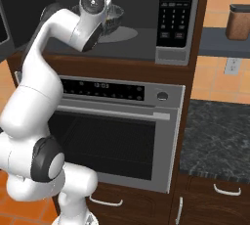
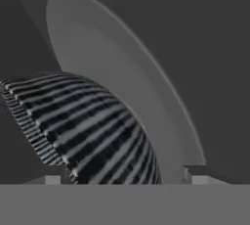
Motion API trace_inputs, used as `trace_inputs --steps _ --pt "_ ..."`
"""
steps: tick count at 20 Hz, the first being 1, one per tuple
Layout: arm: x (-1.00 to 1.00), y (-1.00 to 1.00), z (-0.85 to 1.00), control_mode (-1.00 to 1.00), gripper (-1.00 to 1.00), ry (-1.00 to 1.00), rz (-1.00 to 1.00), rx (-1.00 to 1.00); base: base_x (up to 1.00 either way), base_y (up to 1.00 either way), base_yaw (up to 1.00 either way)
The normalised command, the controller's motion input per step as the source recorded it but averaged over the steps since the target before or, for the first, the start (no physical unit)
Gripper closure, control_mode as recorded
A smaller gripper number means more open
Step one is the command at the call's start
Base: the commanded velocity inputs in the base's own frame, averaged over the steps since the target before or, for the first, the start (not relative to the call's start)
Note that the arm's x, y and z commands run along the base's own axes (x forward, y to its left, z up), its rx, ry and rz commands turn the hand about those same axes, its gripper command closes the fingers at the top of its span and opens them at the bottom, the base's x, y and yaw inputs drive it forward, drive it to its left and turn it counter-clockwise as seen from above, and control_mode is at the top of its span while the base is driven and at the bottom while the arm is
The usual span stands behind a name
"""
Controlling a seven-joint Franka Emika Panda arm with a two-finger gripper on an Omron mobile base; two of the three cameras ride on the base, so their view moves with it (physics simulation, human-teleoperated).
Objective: Open the microwave, place the bowl with waffle inside the microwave, then close the microwave door and turn it on.
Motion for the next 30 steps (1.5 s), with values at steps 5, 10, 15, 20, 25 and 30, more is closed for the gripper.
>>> trace_inputs --steps 5,10,15,20,25,30 --pt "-0.72 0.0 0.59 -1.0 -1.0 -0.41 0.04 0.0 0.0 0.0 0.0" --pt "-1.0 0.0 0.15 -1.0 -1.0 -0.18 0.0 0.0 0.0 0.0 0.0" --pt "-1.0 0.0 0.09 -1.0 -1.0 -0.14 0.05 0.0 0.0 0.0 0.0" --pt "-0.37 0.24 -0.29 -1.0 -1.0 0.25 0.12 -0.05 0.0 0.0 0.0" --pt "-0.01 0.25 -0.35 -1.0 -1.0 0.34 0.04 -0.05 0.0 0.0 0.0" --pt "-0.24 0.36 -0.87 -1.0 1.0 0.18 0.15 0.0 0.0 0.0 0.0"
